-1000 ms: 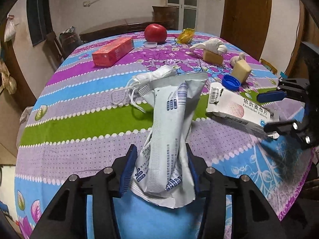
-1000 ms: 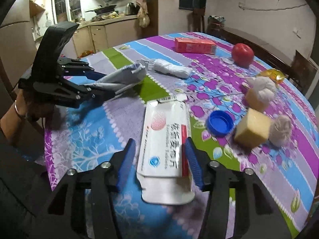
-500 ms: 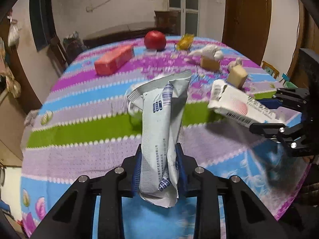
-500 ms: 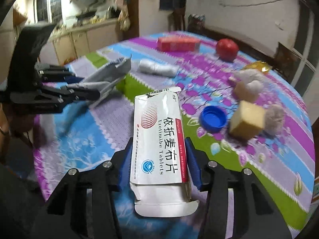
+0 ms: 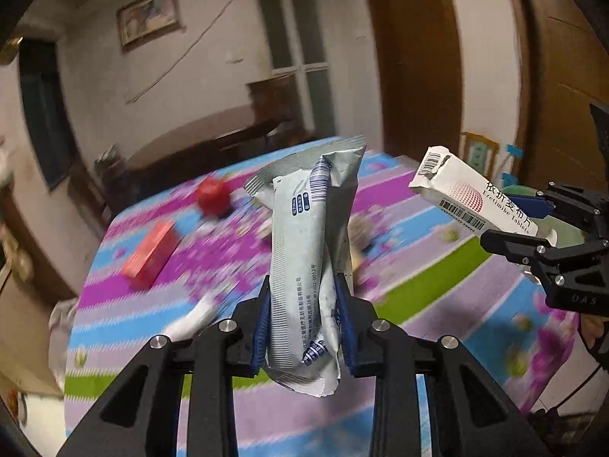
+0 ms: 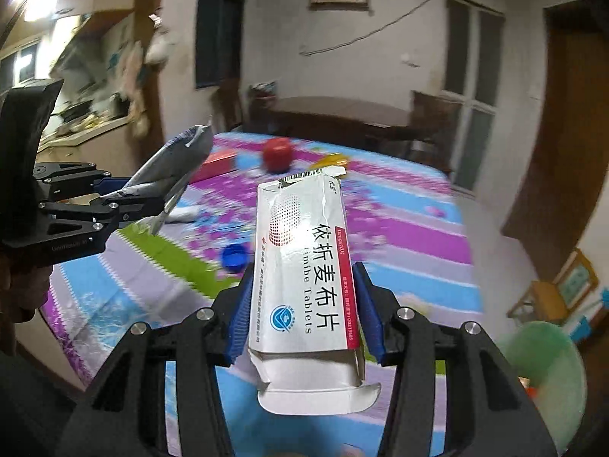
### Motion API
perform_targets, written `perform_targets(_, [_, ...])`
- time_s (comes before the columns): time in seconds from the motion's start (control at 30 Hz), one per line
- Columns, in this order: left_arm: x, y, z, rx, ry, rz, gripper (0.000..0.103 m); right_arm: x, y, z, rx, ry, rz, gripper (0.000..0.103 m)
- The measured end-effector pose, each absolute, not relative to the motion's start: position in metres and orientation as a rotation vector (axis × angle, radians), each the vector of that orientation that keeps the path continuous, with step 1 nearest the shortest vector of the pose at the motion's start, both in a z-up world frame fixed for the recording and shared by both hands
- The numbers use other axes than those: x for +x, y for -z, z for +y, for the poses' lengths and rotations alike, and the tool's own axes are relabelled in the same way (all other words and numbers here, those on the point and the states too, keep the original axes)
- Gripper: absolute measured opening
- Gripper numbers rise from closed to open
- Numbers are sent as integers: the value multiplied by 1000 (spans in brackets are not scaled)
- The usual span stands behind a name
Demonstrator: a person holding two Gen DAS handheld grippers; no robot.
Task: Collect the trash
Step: 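Carry the white packet and tablet box with both tools over the bin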
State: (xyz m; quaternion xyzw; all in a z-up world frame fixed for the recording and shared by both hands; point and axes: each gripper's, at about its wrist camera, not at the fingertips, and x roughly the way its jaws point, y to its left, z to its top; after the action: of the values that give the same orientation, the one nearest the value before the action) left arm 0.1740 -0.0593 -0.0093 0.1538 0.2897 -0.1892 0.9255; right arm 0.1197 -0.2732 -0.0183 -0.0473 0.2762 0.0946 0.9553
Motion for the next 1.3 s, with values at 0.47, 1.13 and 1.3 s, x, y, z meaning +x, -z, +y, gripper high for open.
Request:
perform_targets(0.47, [182,-1,-257,464,585,533,32,79,10,-424,-27,144,579,47])
perform_targets(1.13, [168,47,-430,640,764,550,32,55,57,-531,126,382,704,48])
perform_targets(1.3, [168,63,-448,669,778,565,32,51,66,-539,141,402,720,48])
